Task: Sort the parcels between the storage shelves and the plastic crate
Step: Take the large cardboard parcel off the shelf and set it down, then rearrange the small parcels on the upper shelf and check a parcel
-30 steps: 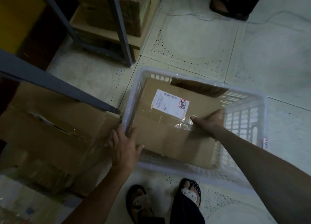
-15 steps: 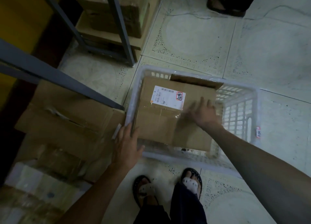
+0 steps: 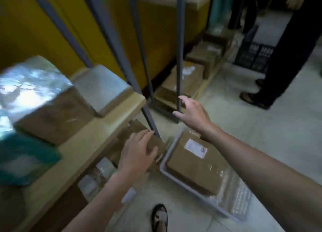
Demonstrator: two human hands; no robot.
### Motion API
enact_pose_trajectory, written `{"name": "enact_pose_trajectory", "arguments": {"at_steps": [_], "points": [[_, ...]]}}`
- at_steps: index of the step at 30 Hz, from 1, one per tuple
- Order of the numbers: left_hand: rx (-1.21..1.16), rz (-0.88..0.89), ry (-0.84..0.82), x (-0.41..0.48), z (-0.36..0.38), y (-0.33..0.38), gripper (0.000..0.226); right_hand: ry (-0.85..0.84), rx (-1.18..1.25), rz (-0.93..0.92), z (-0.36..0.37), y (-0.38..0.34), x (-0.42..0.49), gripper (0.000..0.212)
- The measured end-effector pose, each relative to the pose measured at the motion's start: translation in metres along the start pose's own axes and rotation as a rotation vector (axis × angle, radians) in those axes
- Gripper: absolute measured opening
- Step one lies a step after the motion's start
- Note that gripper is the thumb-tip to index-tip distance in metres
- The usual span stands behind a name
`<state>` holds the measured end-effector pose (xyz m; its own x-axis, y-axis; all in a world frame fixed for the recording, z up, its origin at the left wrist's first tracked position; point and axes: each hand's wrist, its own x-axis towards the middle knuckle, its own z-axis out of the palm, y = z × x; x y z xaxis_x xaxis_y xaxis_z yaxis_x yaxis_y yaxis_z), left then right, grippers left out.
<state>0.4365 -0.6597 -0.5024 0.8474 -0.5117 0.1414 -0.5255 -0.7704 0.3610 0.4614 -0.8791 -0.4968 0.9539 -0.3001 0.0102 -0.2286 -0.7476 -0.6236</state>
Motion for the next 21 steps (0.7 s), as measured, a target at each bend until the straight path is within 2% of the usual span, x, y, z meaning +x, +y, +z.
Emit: {"name": "enact_pose_trajectory", "arguments": {"at_steps": [6,10,13,18,21], "points": [[0.012,-0.175,0.23,-0.06,-0.182,0.065,0.039,0.032,-0.038,-0.267,-0.113,-0.155,-0.062,0.052],[0.041,-0.151,0.457,-0.099,-0.287,0.091,0.036,0.086,-0.001,-0.506,-0.174,-0.26,-0.102,0.048],[0.111,-0.212,0.565,-0.143,-0.36,0.093,0.038,0.14,0.063,-0.707,-0.214,-0.345,-0.134,0.042],[0.285,-0.28,0.725,-0.221,-0.461,0.078,0.035,0.118,0.222,-0.965,-0.239,-0.468,-0.192,0.035],[0.372,-0.366,0.769,-0.271,-0.501,0.052,0.03,0.073,0.277,-1.081,-0.222,-0.521,-0.224,0.041]]}}
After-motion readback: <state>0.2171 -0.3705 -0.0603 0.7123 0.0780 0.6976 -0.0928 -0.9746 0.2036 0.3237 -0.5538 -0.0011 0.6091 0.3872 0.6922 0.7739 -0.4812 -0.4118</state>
